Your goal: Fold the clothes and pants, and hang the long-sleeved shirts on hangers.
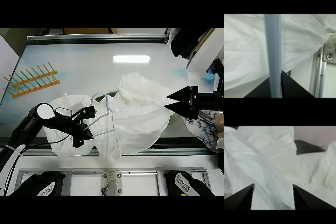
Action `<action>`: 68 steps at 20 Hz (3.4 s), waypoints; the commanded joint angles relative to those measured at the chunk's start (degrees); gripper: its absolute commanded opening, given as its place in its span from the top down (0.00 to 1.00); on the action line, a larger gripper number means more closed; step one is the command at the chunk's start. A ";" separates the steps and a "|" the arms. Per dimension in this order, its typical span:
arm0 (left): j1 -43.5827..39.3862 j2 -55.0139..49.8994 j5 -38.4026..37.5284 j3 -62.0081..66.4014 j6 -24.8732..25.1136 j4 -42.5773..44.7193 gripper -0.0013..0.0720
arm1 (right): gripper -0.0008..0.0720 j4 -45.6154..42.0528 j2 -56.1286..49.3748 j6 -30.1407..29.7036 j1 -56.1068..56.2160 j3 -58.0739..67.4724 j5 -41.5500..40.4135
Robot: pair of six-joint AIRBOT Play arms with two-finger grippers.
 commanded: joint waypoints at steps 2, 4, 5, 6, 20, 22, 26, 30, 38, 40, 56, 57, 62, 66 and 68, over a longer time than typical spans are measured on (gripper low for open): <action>0.02 -0.04 0.02 0.02 0.00 -0.02 0.96 | 0.28 4.52 -7.26 -14.03 -2.43 -2.71 7.80; 0.04 -0.04 0.00 0.02 -0.02 0.00 0.96 | 0.28 4.37 -9.31 -14.12 -1.62 -2.73 7.80; 0.04 -0.04 0.04 0.02 0.00 0.00 0.96 | 0.28 4.15 -10.08 -14.14 -0.81 -2.73 7.85; 0.04 -0.04 0.04 0.02 -0.02 -0.02 0.96 | 0.28 3.58 -10.71 -14.99 0.42 -2.73 7.85; 0.04 -0.04 0.04 0.02 -0.02 -0.02 0.96 | 0.28 -0.72 -16.83 -15.41 12.07 -2.73 7.52; 0.04 -0.04 0.04 0.02 -0.02 -0.02 0.96 | 0.28 -0.50 -16.96 -15.41 12.59 -2.73 7.52; 0.04 -0.04 0.07 0.02 -0.02 -0.02 0.96 | 0.28 -0.07 -16.96 -15.37 12.94 -2.75 7.52; 0.04 -0.04 0.07 0.02 0.00 -0.02 0.96 | 0.28 -0.09 -16.96 -15.37 12.92 -2.75 7.52; 0.04 -0.04 0.02 0.02 -0.02 -0.02 0.96 | 0.28 -0.09 -16.94 -15.39 12.85 -2.73 7.54; 0.04 -0.04 0.04 0.02 -0.02 -0.02 0.96 | 0.28 -0.07 -16.94 -15.39 12.85 -2.75 7.48; 0.04 -0.04 0.02 0.02 0.00 0.00 0.96 | 0.97 -0.11 -16.96 -15.41 12.85 -2.75 7.52; 0.04 -0.04 0.04 0.02 0.00 0.00 0.96 | 0.97 -0.11 -16.96 -15.39 12.85 -2.75 7.52; 0.04 -0.04 0.04 0.00 -0.02 0.04 0.96 | 0.97 -0.11 -16.98 -15.39 12.85 -2.75 7.54; 0.04 -0.04 0.07 0.02 -0.02 0.44 0.96 | 0.97 -0.13 -16.98 -15.41 12.83 -2.75 7.41; 0.04 -0.04 0.04 0.02 -0.02 0.50 0.81 | 0.97 -0.13 -16.98 -15.41 12.83 -2.75 7.43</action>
